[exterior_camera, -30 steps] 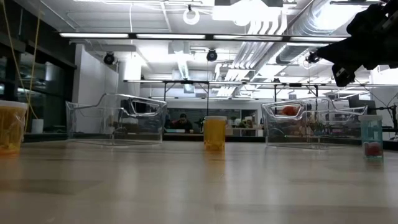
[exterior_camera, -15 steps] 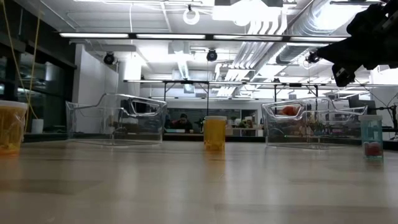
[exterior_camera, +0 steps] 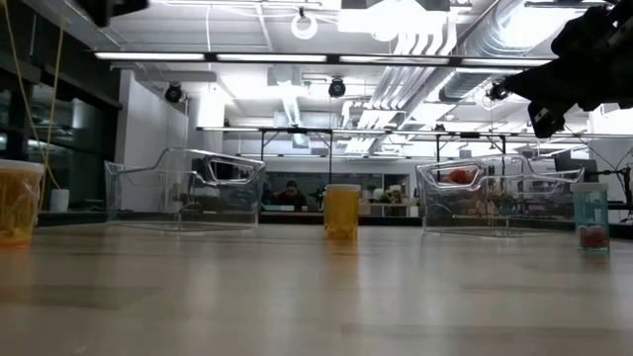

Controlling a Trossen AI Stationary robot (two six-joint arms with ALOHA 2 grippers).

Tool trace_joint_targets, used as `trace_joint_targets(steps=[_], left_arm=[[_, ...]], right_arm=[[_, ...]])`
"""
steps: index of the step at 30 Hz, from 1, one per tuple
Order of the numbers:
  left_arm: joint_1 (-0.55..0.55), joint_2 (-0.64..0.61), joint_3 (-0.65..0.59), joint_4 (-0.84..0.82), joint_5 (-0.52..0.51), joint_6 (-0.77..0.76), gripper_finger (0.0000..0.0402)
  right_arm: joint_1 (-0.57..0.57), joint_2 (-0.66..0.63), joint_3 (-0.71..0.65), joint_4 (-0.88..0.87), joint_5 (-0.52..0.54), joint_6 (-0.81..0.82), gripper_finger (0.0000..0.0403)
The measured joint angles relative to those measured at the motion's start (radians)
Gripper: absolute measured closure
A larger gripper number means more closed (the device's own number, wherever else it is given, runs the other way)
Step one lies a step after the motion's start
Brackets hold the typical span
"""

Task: Pick and place medicine bottles into bin by pill shape (circle, oval)
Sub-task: Put the bottom orange capsule bottle into the left transparent bin

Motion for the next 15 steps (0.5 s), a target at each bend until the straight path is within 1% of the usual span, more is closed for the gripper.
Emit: trace_joint_targets(steps=[5,8,11,15], left_arm=[[-0.125,-0.002,-0.084,0.019,-0.021,-0.141,0.0194],[-0.168,-0.002,-0.149,0.023,-0.049,-0.206,0.016],[-0.188,-0.002,-0.209,0.041,-0.083,-0.249,0.0139],[-0.205,-0.002,-0.289,0.164,-0.1,-0.241,0.0132]], right_arm=[[0.0,0.0,0.0,0.0,0.0,0.0,0.0402],[0.0,0.0,0.0,0.0,0.0,0.0,0.0402],[0.0,0.0,0.0,0.0,0.0,0.0,0.0402],[0.0,0.0,0.0,0.0,0.0,0.0,0.0402]])
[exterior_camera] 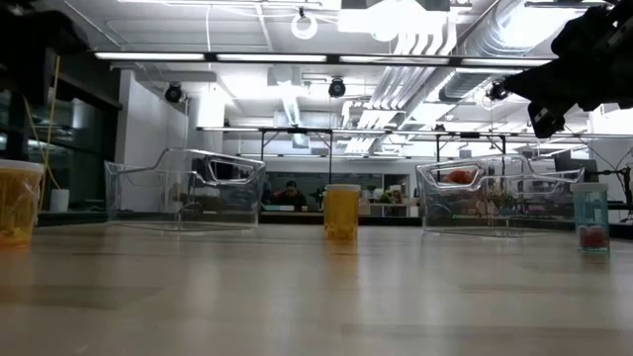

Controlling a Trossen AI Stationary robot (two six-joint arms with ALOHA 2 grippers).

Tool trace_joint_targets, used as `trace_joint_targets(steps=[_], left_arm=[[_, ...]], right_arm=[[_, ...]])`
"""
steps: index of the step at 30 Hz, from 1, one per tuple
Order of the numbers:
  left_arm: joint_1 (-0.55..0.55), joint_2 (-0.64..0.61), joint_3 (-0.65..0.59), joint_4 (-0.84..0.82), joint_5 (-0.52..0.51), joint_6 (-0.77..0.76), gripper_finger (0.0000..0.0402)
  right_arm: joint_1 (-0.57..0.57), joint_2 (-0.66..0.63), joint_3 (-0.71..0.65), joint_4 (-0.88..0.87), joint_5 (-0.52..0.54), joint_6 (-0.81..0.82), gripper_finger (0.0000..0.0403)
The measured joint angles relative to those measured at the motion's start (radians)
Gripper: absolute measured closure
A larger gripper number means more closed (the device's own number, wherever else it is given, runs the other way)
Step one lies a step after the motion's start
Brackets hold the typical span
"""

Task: Pick and place medicine bottles into bin by pill shape (circle, oval)
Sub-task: Put the bottom orange capsule bottle into the left transparent bin

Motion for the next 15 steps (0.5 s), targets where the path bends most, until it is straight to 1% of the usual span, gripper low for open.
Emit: trace_joint_targets(steps=[3,6,12,15], left_arm=[[-0.008,0.0,-0.054,0.099,0.001,0.03,0.0131],[-0.008,0.0,-0.097,0.15,-0.005,0.016,0.0131],[-0.008,0.0,-0.147,0.144,-0.056,0.002,0.0131],[-0.008,0.0,-0.167,0.149,-0.056,0.001,0.0131]], right_arm=[[0.0,0.0,0.0,0.0,0.0,0.0,0.0402],[0.0,0.0,0.0,0.0,0.0,0.0,0.0402],[0.0,0.0,0.0,0.0,0.0,0.0,0.0402],[0.0,0.0,0.0,0.0,0.0,0.0,0.0402]])
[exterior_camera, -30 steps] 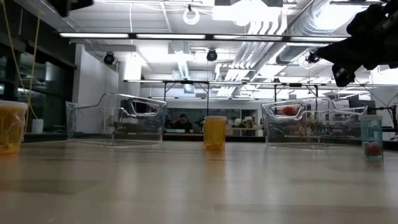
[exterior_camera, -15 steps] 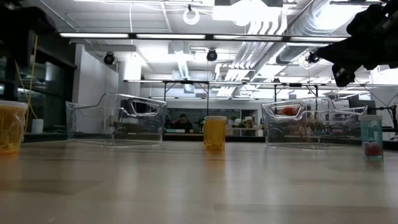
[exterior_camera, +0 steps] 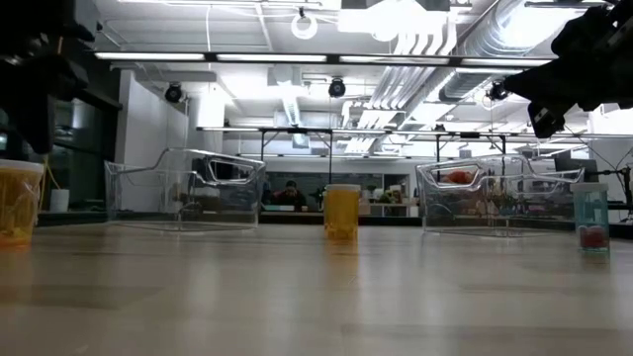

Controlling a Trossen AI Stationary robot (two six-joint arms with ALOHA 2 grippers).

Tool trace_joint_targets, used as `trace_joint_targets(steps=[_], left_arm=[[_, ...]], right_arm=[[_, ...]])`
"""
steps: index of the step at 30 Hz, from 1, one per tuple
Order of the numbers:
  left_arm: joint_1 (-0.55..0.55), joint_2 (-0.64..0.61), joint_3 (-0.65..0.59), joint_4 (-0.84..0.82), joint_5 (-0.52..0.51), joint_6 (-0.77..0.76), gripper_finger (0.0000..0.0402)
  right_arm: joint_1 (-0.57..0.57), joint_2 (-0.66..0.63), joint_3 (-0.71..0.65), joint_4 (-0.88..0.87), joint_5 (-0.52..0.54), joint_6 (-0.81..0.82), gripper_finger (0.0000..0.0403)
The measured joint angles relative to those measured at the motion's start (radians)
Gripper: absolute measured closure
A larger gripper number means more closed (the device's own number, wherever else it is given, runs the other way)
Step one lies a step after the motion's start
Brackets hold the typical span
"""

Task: Pick and place medicine bottles into bin by pill shape (circle, oval)
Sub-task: Put the bottom orange capsule bottle into the left transparent bin

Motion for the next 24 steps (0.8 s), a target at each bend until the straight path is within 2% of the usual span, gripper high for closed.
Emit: trace_joint_targets(steps=[9,24], left_arm=[[0.0,0.002,-0.007,0.069,0.012,0.051,0.0131],[0.002,0.11,-0.007,0.067,0.034,0.1,0.0131]], right_arm=[[0.0,0.0,0.0,0.0,0.0,0.0,0.0402],[0.0,0.0,0.0,0.0,0.0,0.0,0.0402]])
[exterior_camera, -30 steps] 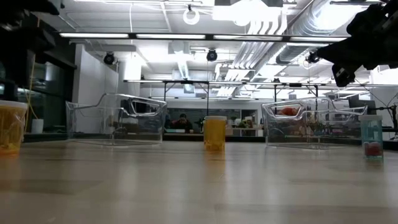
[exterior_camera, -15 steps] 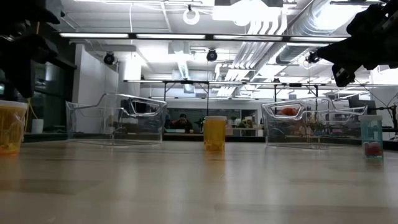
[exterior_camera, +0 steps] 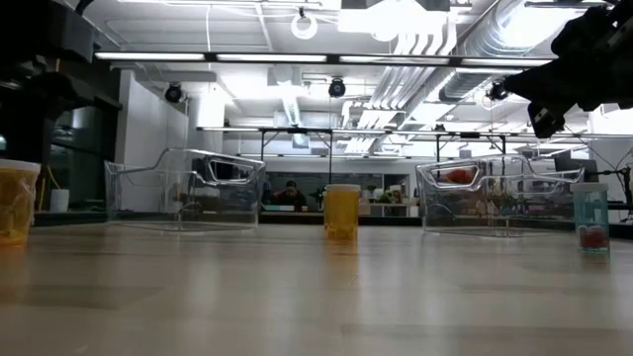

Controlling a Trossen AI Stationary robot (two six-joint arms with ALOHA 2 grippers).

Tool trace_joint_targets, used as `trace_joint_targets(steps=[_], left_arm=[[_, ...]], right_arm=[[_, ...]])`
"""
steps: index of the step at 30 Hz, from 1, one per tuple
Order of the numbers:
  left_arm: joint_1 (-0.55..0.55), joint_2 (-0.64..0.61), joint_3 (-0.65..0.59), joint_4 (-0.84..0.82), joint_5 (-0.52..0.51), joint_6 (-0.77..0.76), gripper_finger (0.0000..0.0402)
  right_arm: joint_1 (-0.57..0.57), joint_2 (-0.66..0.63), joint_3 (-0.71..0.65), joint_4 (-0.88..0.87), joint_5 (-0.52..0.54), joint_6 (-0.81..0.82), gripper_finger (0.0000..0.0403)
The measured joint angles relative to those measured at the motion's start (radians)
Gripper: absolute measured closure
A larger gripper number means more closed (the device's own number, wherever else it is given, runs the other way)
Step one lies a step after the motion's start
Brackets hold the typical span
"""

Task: Pick and place medicine bottles into bin by pill shape (circle, oval)
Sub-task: Put the bottom orange capsule bottle into the left transparent bin

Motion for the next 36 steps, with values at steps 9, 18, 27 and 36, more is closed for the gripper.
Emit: trace_joint_targets(steps=[9,18,27,36], left_arm=[[0.0,0.0,0.0,-0.007,-0.001,0.0,0.0172],[0.017,-0.015,0.014,-0.067,0.014,0.022,0.0213],[0.111,-0.178,0.175,-0.261,0.019,0.113,0.0212],[0.257,-0.331,0.45,-0.391,-0.116,0.222,0.0212]], right_arm=[[0.0,0.0,0.0,0.0,0.0,0.0,0.0402],[0.0,0.0,0.0,0.0,0.0,0.0,0.0402],[0.0,0.0,0.0,0.0,0.0,0.0,0.0402],[0.0,0.003,0.0,0.0,0.0,0.0,0.0402]])
